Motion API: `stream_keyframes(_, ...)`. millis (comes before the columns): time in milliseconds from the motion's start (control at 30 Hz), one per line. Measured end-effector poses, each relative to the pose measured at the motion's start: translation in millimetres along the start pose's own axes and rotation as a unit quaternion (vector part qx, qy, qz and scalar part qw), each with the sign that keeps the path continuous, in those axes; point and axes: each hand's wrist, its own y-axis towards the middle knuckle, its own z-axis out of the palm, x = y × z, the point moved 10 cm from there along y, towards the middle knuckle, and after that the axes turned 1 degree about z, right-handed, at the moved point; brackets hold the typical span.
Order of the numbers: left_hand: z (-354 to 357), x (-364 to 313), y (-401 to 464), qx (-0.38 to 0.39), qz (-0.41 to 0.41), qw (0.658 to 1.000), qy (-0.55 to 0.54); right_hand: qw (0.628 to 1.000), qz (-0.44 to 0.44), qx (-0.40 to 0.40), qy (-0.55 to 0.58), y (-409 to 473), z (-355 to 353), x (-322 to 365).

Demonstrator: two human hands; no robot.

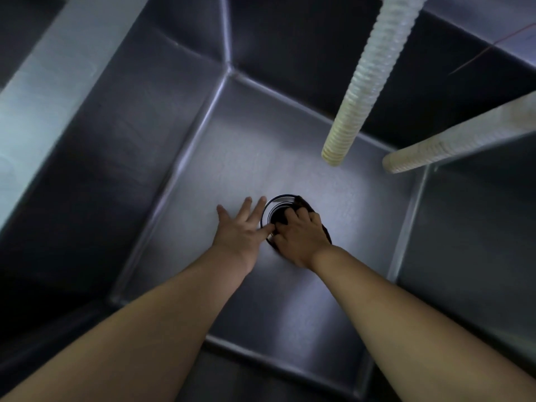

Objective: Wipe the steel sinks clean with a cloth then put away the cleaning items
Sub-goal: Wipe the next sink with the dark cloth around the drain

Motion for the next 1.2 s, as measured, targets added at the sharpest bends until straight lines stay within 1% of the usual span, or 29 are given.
stream_keyframes(100,-1,-2,1,0.023,-0.001,1.000,0.015,1.000,-0.026,-0.003,-0.007,-2,-4,-2)
stream_keyframes(267,-3,-2,1,0.008,0.001,1.000,0.002,0.995,-0.072,-0.039,-0.064,-7,-8,4)
stream_keyframes(333,-3,-2,2,0.010,-0.001,1.000,0.003,0.992,-0.081,-0.039,-0.090,-8,-9,9)
stream_keyframes(467,-1,-3,4,0.015,-0.006,1.000,0.003,0.983,-0.082,-0.033,-0.160,-6,-9,13)
stream_keyframes(567,1,-2,6,0.016,-0.009,1.000,0.003,0.975,-0.060,-0.022,-0.213,-6,-7,9)
stream_keyframes(633,1,-2,6,0.018,-0.009,1.000,0.000,0.973,-0.048,-0.022,-0.226,-5,-7,9)
stream_keyframes(767,0,-2,6,0.008,-0.011,1.000,-0.010,0.976,-0.055,-0.036,-0.206,-3,-7,14)
stream_keyframes(900,-2,-1,5,-0.010,-0.014,0.999,-0.042,0.993,-0.041,-0.085,-0.071,-5,-15,1)
stream_keyframes(967,-5,0,4,-0.027,-0.013,0.998,-0.055,0.994,-0.035,-0.100,-0.032,-7,-16,-4)
stream_keyframes(1100,-8,1,5,-0.050,-0.012,0.996,-0.069,0.993,-0.041,-0.099,-0.050,-9,-11,0)
stream_keyframes(1200,-8,0,6,-0.050,-0.014,0.996,-0.071,0.993,-0.028,-0.105,-0.056,-6,-12,5)
